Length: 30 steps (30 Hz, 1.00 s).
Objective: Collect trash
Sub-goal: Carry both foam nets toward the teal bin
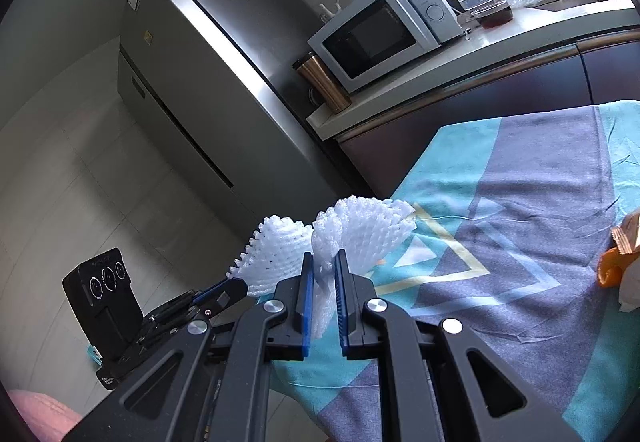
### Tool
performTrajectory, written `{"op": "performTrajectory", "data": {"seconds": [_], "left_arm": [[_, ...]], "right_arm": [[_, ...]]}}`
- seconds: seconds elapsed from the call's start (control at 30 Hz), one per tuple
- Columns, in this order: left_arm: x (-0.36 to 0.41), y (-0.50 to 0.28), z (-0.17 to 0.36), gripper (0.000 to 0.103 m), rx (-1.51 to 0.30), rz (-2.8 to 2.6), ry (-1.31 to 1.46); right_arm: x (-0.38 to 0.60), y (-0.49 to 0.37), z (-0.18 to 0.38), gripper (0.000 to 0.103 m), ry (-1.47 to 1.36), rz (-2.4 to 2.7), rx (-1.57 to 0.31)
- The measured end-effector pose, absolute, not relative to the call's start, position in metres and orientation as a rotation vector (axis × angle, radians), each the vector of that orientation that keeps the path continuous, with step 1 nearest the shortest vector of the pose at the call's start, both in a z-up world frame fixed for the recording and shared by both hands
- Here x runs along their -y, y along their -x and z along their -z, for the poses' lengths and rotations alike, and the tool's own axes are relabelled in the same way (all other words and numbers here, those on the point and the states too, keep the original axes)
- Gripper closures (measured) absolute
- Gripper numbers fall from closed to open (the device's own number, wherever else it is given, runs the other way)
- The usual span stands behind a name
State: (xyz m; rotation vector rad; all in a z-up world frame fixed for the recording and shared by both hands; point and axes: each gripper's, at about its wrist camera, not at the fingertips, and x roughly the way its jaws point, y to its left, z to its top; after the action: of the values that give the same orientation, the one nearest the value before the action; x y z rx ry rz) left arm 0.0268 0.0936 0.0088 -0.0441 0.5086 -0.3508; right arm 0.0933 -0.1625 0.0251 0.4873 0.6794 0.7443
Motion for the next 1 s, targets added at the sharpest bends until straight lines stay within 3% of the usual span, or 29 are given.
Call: {"op": "performTrajectory", "data": {"seconds": [1.0], "left_arm": [[-0.184, -0.019, 0.008, 0.092, -0.543, 0.12, 0.124]], "right_arm": [[0.046, -0.121, -0.023, 0.094, -0.369, -0.934, -0.784]]}}
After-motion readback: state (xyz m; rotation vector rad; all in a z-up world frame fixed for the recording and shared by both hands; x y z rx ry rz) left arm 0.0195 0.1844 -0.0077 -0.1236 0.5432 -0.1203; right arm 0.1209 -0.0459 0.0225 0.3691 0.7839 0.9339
